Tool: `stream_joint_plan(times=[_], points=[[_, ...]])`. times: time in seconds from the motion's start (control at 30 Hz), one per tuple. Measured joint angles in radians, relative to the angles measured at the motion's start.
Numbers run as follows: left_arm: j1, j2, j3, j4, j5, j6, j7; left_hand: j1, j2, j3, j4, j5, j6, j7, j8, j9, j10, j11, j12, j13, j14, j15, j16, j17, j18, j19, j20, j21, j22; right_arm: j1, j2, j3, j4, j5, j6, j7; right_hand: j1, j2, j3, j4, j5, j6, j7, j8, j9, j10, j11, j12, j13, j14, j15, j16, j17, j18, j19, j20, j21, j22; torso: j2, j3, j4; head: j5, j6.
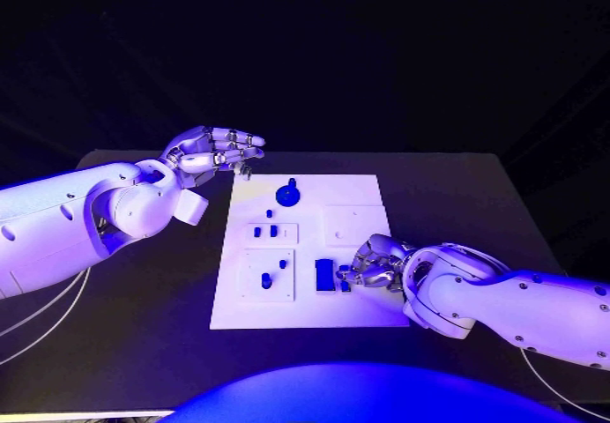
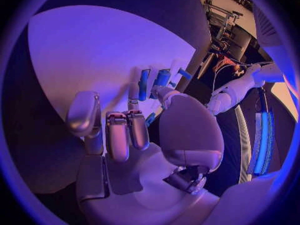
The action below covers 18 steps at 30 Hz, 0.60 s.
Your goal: Assemble the parts on the task board
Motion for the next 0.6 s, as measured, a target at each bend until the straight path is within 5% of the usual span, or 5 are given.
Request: stream_joint_plan(times=[0.4,0.53,0.6], points=[[0.0,0.0,0.0,0.0,0.0,0.001,-0.001,0.0,0.0,0.0,0.0,0.0,0.0,0.0,0.0,0.0,0.0,0.0,0.0,0.0,0.0,0.0,0.0,0.0,0.0,0.0,0.0,0.0,0.0,-0.003,-0.029,0.0,0.019,-0.018,-0.008,0.009,0.041,-0.001,-0.013,-0.009,-0.004,0.0,0.0,-0.002,-0.001,0.004,-0.004,0.0,0.0,0.0,0.0,0.0,0.0,0.0,0.0,0.0,-0.008,0.0,0.0,0.0009,-0.0009,0.001,0.0],[0.0,-0.001,0.0,0.0,0.0,0.001,-0.002,0.0,0.0,0.0,0.0,0.0,0.0,0.0,0.0,0.0,0.0,0.0,0.0,0.0,0.0,0.0,0.0,0.0,0.0,0.0,0.0,0.0,0.0,-0.004,-0.053,0.0,0.028,-0.038,-0.044,0.036,0.059,-0.019,-0.036,-0.003,-0.01,-0.026,0.014,-0.02,-0.008,0.004,-0.004,-0.028,0.0,0.0,0.0,0.0,0.0,0.0,0.0,0.0,-0.037,0.0,0.0,0.0009,-0.001,0.002,0.0],[0.0,-0.001,0.0,0.0,0.0,0.001,-0.002,0.0,0.0,0.0,0.0,0.0,0.0,0.0,0.0,0.0,0.0,0.0,0.0,0.0,0.0,0.0,0.0,0.0,0.0,0.0,0.0,0.0,0.0,-0.004,-0.064,0.0,0.031,-0.045,-0.069,0.061,0.086,-0.02,-0.051,-0.004,-0.01,-0.069,0.031,-0.051,-0.021,0.004,0.012,-0.038,0.0,0.0,0.005,-0.001,0.0,0.0,-0.006,0.006,-0.061,0.0,-0.001,0.0009,-0.0012,0.003,0.0]])
